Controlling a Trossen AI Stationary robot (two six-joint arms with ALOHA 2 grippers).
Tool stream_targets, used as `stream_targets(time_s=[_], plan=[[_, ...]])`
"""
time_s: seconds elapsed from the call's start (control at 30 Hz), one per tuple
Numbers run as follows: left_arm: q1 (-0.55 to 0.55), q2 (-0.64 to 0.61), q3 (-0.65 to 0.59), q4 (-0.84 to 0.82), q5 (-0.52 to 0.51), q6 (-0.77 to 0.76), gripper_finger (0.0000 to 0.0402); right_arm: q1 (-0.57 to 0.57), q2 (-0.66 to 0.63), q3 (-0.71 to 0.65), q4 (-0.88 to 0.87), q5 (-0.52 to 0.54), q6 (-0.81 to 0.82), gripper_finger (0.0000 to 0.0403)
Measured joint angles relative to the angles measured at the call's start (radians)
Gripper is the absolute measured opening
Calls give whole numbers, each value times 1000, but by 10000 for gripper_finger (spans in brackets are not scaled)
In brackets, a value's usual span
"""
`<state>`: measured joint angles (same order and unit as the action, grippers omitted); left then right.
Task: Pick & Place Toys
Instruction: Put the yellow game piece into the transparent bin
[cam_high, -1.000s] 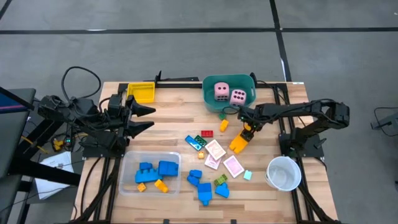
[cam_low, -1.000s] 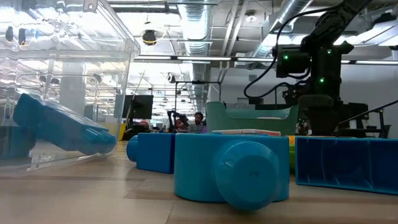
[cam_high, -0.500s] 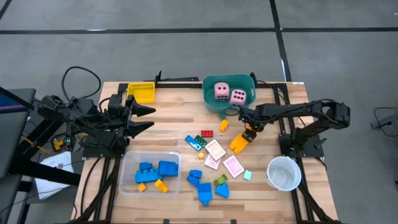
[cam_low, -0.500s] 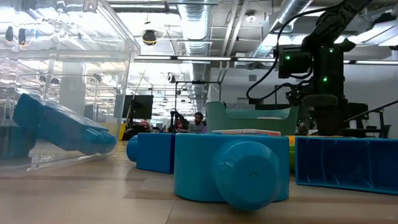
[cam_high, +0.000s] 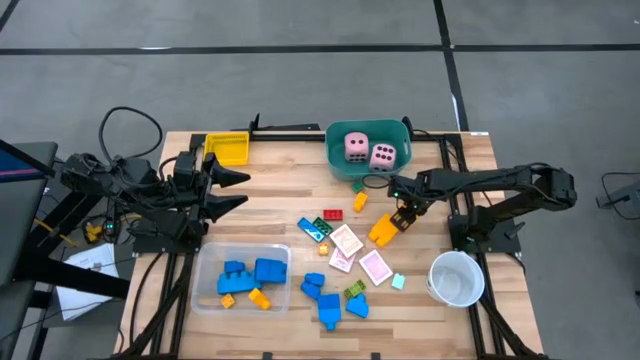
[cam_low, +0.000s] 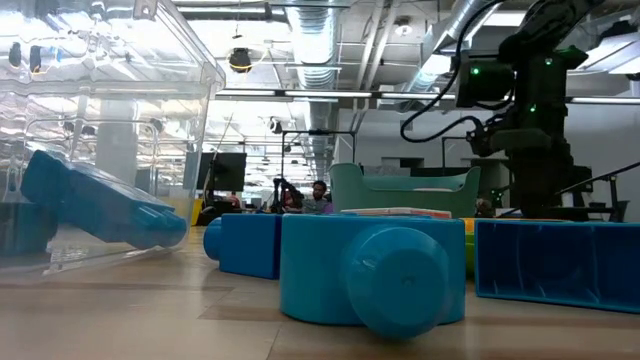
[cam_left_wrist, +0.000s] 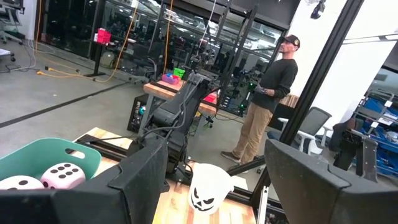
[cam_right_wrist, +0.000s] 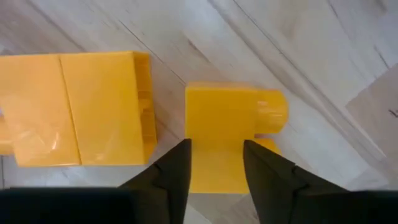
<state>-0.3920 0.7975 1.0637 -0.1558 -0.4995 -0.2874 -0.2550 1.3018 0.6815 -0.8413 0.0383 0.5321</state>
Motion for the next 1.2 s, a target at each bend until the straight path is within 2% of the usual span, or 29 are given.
stream_targets(time_s=[0.13, 0.33, 0.47, 0.73, 0.87, 1.0, 1.2], plan=[[0, 0, 0, 0, 0, 0, 264, 3, -12, 0, -18, 7, 47, 122], [0, 0, 0, 0, 0, 0, 264, 42, -89, 2, -28, -17, 130, 147], [0, 0, 0, 0, 0, 0, 264, 70, -112, 2, -77, -14, 185, 189], [0, 0, 0, 0, 0, -1, 264, 69, -75, 1, -81, 15, 170, 322], [0, 0, 0, 0, 0, -1, 264, 48, -31, 1, -78, 42, 141, 373], [0, 0, 0, 0, 0, -5, 264, 24, 34, 1, -58, 41, 93, 395], [0, 0, 0, 0, 0, -8, 264, 2, 133, 1, 1, 40, 31, 391]])
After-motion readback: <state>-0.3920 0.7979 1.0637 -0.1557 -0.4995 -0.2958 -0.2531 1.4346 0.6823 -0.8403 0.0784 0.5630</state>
